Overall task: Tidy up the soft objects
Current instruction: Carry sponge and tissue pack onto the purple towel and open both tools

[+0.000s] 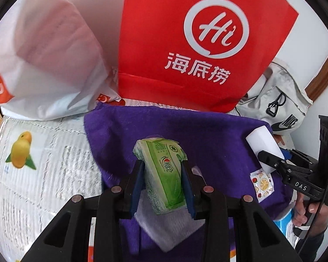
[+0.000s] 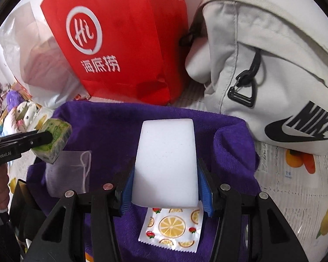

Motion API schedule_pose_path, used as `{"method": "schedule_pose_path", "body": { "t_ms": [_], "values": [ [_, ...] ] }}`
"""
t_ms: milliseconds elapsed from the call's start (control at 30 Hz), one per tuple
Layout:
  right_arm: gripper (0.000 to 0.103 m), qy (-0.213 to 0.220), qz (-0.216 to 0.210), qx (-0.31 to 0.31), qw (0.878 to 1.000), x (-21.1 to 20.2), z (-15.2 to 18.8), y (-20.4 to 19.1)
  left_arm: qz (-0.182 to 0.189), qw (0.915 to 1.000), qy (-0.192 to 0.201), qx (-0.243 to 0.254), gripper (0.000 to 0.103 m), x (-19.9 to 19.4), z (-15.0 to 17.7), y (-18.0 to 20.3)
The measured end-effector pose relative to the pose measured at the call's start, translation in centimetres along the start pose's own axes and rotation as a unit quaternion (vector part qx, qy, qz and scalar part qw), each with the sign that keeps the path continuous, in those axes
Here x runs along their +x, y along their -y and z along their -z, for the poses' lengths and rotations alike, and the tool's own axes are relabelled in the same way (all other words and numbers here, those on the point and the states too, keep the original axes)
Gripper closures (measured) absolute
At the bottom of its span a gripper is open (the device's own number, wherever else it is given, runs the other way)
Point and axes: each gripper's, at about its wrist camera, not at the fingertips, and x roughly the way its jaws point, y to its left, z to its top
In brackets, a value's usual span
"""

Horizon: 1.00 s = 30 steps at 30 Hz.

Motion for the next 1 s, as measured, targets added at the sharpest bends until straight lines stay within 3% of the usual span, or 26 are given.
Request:
{"method": "schedule_pose_path", "body": {
  "t_ms": [300,400,467,567,600,800,1000],
  "values": [
    [0.048,-0.034,0.002,-0.019,0.999,1.7,-0.7,-0.2,-0.002,0.9998,-0.018,0.002,0.069,2.0,-0.9,0.0],
    [0.034,-0.037,0.012,-0.026,0.999,1.8,-0.6,-0.4,-0.001,0.9997,-0.022,0.007,0.067,2.2,-0.9,0.2],
    [0.031,-0.030,0.020,-0.030,0.999,1.8,-0.7,-0.9,-0.012,0.9996,-0.025,0.011,0.061,2.3,-0.9,0.5],
    [0.030,-0.022,0.032,-0.026,0.999,0.6,-0.5,-0.7,-0.025,0.9995,-0.015,0.013,0.038,1.9,-0.9,0.8],
    [0.030,-0.018,0.034,-0.023,0.999,0.1,-0.4,-0.7,-0.030,0.9994,-0.011,0.014,0.035,1.6,-0.8,0.9],
    [0.030,0.021,0.041,-0.016,0.999,-4.5,1.0,-1.6,-0.049,0.9987,0.003,0.012,0.035,-0.9,0.0,0.5],
    [0.030,0.070,0.030,-0.016,0.997,-9.6,4.6,-4.9,-0.048,0.9980,0.041,-0.007,0.035,-5.9,2.8,-1.1]
  ]
}}
